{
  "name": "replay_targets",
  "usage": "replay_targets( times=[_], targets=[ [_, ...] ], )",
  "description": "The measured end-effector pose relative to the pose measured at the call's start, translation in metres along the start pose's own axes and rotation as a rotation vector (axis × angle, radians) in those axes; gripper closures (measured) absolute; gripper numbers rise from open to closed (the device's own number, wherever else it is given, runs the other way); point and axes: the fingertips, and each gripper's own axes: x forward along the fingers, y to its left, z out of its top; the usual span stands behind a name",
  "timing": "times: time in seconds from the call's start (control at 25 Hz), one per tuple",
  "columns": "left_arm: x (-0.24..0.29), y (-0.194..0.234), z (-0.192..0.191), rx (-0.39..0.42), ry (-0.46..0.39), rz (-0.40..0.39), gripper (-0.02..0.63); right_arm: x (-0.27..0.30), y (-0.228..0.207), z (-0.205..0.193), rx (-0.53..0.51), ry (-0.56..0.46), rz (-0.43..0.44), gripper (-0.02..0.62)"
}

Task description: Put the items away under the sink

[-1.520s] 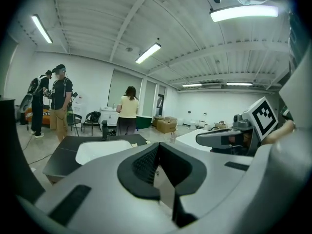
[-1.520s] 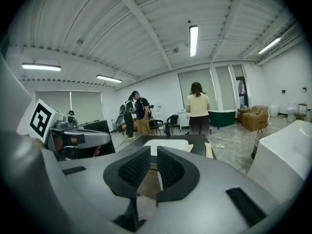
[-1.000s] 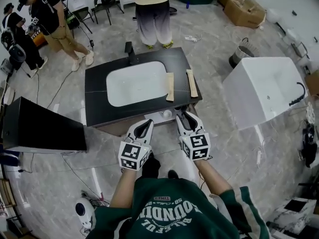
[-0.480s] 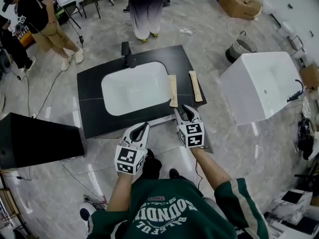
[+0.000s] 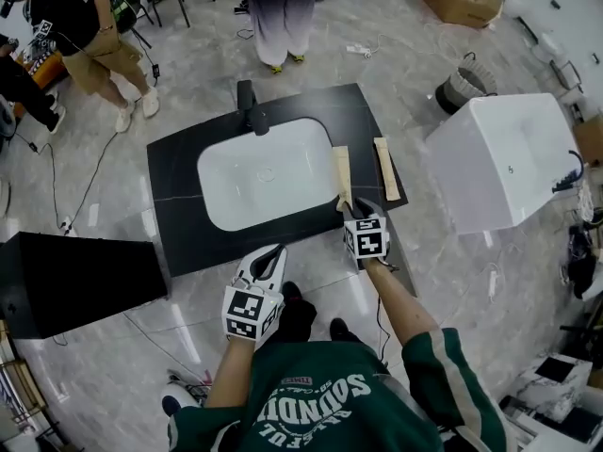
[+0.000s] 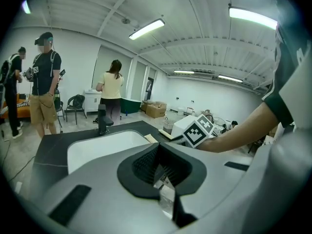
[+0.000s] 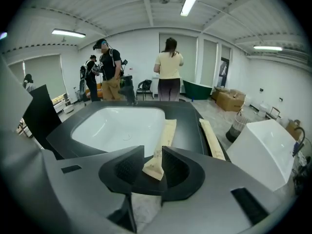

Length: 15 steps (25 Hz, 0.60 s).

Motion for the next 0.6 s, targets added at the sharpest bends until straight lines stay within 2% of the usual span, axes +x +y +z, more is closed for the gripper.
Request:
replay_targets(
  times=[0.24,0.6],
  targets=[
    [-0.003,0.029,-0.015,-0.028,0.033,0.022,0.595,0.037,-0.009,-0.022,0.068,0.097,-0.032,0.471],
    [-0.007,0.05,-0.024,-0.045,0.055,0.025,0.595,0.055,-0.01,-0.045,0.059,0.176,-0.043,0.509]
  ],
)
